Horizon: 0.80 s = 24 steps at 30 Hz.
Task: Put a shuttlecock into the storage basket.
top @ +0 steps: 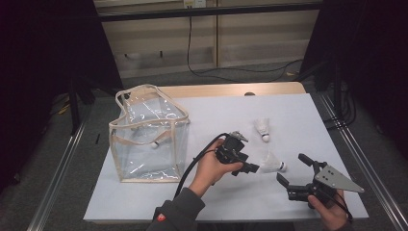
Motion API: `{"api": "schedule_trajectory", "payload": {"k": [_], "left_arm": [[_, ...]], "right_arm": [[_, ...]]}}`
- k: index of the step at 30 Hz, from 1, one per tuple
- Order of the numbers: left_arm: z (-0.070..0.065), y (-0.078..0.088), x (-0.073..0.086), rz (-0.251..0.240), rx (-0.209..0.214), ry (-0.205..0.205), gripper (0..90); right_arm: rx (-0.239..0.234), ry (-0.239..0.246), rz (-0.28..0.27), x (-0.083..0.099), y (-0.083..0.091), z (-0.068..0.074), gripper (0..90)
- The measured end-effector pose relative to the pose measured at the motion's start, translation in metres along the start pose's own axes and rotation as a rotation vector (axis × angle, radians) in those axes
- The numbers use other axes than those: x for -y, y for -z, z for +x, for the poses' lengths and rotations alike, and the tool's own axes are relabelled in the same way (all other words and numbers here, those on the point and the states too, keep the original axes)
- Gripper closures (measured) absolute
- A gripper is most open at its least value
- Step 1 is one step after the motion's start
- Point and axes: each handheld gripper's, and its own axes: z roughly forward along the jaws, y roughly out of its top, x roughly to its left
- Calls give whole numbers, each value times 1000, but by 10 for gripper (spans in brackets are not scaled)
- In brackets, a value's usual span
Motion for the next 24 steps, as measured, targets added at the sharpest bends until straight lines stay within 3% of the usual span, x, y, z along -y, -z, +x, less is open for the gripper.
{"api": "schedule_trajectory", "payload": {"k": [8, 24], "left_arm": [[-2, -8, -1, 19, -5, -37, 426], [-6, -23, -4, 27, -9, -69, 478]], "right_arm": [[2, 1, -3, 0, 1, -1, 8], [5, 3, -3, 0, 2, -1, 8]]}}
